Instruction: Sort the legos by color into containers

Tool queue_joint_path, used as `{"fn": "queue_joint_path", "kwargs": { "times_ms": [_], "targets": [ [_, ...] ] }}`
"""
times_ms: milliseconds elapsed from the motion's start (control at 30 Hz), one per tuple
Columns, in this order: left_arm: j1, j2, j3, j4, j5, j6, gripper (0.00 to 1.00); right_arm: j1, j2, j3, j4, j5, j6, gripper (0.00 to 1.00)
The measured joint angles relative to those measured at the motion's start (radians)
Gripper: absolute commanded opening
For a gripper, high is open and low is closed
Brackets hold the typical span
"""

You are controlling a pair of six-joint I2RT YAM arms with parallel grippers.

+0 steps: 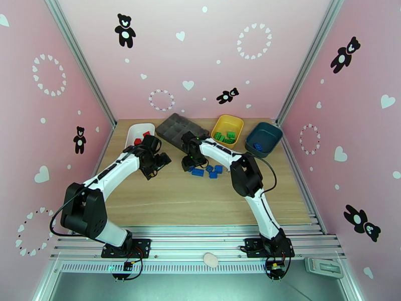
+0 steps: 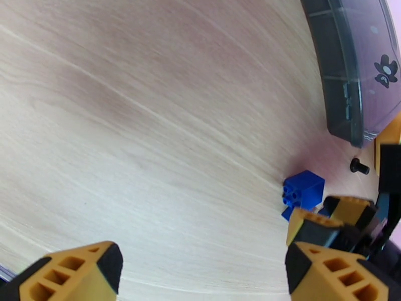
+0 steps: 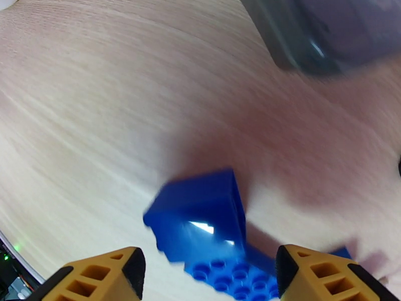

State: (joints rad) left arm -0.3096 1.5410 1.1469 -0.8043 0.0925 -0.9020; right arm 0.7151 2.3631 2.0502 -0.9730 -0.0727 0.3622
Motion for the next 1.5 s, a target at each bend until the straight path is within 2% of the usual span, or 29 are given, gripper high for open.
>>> {"fn": "queue_joint_path", "kwargs": {
  "times_ms": [200, 600, 900, 1167, 1500],
  "targets": [
    [0.000, 0.000, 0.002, -0.018, 0.000, 0.013, 0.91, -0.001, 0.066, 0.090, -0.029, 0.024, -0.007, 0.67],
    [0.001, 0.030, 0.027, -0.027, 0.011, 0.033, 0.91, -0.001, 0.097, 0.126, -0.061, 0.063, 0.003, 0.43],
    [0.000, 0.094, 0.040, 0.019, 0.100, 0.032, 0.91, -0.001, 0.087, 0.129, -0.064, 0.053, 0.044, 0.35],
    [-0.030, 0.211, 0.155, 0.090, 0.216, 0.027, 0.91, -0.026, -0.027, 0.085, -0.050, 0.024, 0.092, 0.32],
    [-0.129, 0.383, 0.407, 0.149, 0.339, 0.013, 0.91, -0.149, -0.241, -0.116, -0.016, 0.043, 0.123, 0.29]
  ]
}}
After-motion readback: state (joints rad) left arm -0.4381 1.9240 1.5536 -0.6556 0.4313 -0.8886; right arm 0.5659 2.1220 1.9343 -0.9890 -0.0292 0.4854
